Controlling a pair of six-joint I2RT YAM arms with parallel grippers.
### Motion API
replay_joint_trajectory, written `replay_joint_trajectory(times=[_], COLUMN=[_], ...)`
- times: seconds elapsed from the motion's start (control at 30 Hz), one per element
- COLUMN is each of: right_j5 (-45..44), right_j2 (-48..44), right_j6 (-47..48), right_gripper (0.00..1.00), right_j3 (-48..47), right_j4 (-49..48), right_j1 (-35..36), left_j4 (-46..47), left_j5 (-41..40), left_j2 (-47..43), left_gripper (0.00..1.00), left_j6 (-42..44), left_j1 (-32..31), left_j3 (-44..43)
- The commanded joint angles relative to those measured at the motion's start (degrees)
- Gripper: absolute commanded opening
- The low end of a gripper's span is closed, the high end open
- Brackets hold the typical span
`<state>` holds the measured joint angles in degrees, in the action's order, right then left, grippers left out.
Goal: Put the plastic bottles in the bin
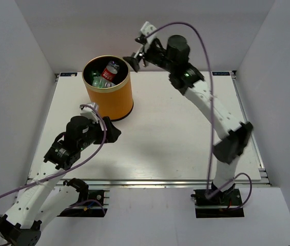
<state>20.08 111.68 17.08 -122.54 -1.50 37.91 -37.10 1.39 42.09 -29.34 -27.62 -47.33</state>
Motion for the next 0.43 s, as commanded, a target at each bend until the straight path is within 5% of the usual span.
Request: replay_joint_trajectory(times=[0.0,0.2,0.4], right_j5=[-11.1,-34.6,-41.1], right_j2=[-12.5,-32.7,-47.4], right_j6=[4.2,3.6,5.3], right_gripper=[0.9,0.9,0.9], right_j3=[12.7,43.4,66.6], right_j4=[18.6,17.7,12.9], right_j1=[0.0,-1.0,-5.2], left_j4=[8.3,12.8,15.6], left_j5=[5.1,6.3,5.6], left_j2=[1.1,3.4,3.9], left_gripper=[1.0,1.0,1.0], left_j6=[3.8,6.9,9.7], left_j1=[-0.3,-0.3,-0.3], left_j3=[0.6,1.1,1.6])
